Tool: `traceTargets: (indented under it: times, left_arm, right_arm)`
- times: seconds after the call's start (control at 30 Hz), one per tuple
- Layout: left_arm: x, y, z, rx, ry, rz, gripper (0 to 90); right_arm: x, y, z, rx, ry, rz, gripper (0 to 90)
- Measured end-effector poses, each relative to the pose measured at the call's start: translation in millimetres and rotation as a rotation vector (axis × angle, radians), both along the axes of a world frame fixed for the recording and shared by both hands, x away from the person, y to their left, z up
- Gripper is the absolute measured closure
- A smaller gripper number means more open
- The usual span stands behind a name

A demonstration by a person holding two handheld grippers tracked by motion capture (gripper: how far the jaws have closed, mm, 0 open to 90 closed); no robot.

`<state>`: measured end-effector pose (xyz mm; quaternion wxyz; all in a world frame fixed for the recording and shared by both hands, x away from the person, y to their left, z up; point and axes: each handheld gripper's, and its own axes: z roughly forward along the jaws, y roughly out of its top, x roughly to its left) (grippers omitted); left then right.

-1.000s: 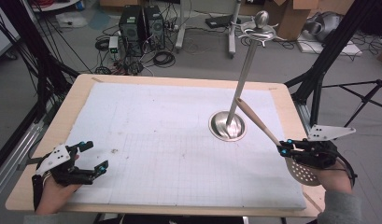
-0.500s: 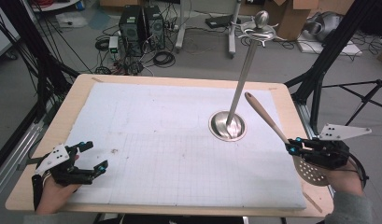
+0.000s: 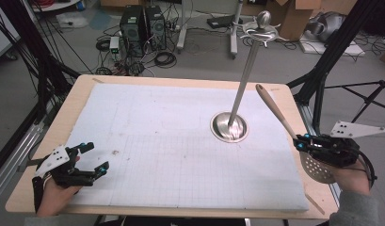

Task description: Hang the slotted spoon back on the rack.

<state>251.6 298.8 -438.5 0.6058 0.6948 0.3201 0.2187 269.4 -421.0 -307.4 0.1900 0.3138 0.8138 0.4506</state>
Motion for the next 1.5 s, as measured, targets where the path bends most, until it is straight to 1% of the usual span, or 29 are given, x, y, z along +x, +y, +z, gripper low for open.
traceTargets:
  times: [0.13,0.33,0.57,0.77,0.8,0.87,0.9,0.97,1.0,1.07,1.2,1.27,1.33,1.4,1.5]
  left_arm:
    - [0.2,0.5,-0.9,-0.004,0.004,0.003,2.8]
    - [0.7,1.0,-1.4,-0.002,0.005,0.002,2.8]
    - [0.7,2.4,-2.1,-0.007,0.008,0.007,2.8]
    - [0.3,5.0,-1.5,-0.012,0.008,0.011,2.7]
    - [0.3,5.1,-1.7,-0.013,0.009,0.012,2.7]
    - [0.5,4.5,-2.2,-0.015,0.011,0.012,2.7]
    - [0.7,4.6,-2.2,-0.010,0.010,0.009,2.7]
    - [0.6,4.8,-2.2,-0.007,0.011,0.008,2.7]
    - [0.4,4.8,-2.1,-0.013,0.012,0.011,2.8]
    - [-0.3,6.3,-1.4,-0.017,0.008,0.014,2.7]
    - [-0.9,8.4,-1.6,-0.021,0.008,0.018,2.7]
    - [-1.0,8.5,-2.1,-0.021,0.009,0.019,2.7]
    - [-1.3,8.9,-2.3,-0.020,0.010,0.020,2.8]
    - [-1.5,9.6,-2.8,-0.022,0.013,0.020,2.7]
    - [-1.8,11.0,-3.8,-0.025,0.016,0.022,2.8]
  right_arm:
    - [-0.4,-1.6,4.3,0.018,-0.016,-0.006,78.1]
    - [-1.7,-1.1,10.6,0.015,-0.044,-0.015,78.1]
    - [-1.8,-2.2,17.2,0.034,-0.064,-0.035,78.1]
    - [-0.4,-5.2,20.4,0.062,-0.059,-0.043,78.1]
    - [-0.3,-5.3,21.2,0.065,-0.067,-0.047,78.1]
    - [-0.1,-5.7,23.2,0.071,-0.068,-0.055,78.1]
    - [-0.2,-5.9,24.7,0.065,-0.071,-0.062,78.1]
    - [0.2,-6.2,26.4,0.066,-0.071,-0.063,78.1]
    - [0.9,-6.3,27.2,0.067,-0.079,-0.062,78.1]
    - [1.1,-7.1,28.9,0.077,-0.072,-0.067,78.1]
    - [2.2,-9.1,33.5,0.096,-0.090,-0.079,78.1]
    - [2.7,-9.1,36.3,0.092,-0.097,-0.083,78.1]
    - [3.3,-8.7,38.6,0.094,-0.093,-0.084,78.0]
    - [5.0,-8.3,39.4,0.087,-0.095,-0.089,78.1]
    - [6.9,-8.5,39.2,0.090,-0.090,-0.100,78.1]
